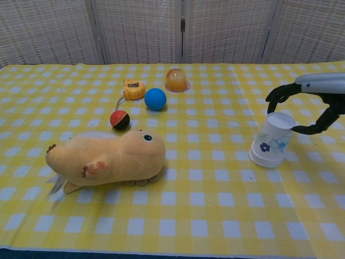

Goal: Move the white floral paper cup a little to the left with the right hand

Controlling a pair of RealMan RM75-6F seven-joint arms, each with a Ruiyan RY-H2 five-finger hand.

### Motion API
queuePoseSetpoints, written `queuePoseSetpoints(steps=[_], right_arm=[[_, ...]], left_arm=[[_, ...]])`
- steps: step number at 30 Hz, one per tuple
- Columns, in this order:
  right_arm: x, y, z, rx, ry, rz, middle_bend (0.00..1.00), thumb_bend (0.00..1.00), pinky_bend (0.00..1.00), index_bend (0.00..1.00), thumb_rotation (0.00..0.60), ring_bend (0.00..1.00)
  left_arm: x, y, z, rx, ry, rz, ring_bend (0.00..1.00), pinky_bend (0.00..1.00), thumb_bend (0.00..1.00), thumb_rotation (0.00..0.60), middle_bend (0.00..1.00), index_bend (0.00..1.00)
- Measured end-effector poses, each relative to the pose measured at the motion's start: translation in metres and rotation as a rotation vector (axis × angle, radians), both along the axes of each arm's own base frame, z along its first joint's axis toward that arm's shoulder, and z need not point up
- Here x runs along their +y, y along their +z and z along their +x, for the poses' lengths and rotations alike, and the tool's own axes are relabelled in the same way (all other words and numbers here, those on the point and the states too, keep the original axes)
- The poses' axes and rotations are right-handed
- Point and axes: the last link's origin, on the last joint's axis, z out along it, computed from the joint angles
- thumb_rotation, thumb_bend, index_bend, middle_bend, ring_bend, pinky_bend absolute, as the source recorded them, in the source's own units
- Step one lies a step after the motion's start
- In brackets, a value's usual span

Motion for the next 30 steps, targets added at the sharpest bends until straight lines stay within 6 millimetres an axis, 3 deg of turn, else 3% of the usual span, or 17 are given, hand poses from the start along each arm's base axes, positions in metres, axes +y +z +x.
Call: queuePoseSetpoints(steps=[13,26,30], right_arm=[[0.003,0.013,0.008,-0.028,0.019,-0.033,0.15,0.45,0.06,0.36,0.6,0.15],[0.019,0.056,0.031,-0.1,0.101,-0.121,0.16,0.45,0.06,0.36,0.6,0.16],[0.023,0.061,0.037,-0.136,0.111,-0.121,0.16,0.45,0.06,0.37,0.6,0.16]], left_arm=[[0.001,0.001,0.001,-0.004,0.003,-0.002,0.04,0.0,0.28,0.6,0.03,0.11],[0.0,0.002,0.001,-0.002,0.002,0.002,0.04,0.0,0.28,0.6,0.03,0.1],[0.0,0.001,0.003,-0.005,-0.004,0.0,0.04,0.0,0.28,0.6,0.03,0.1]])
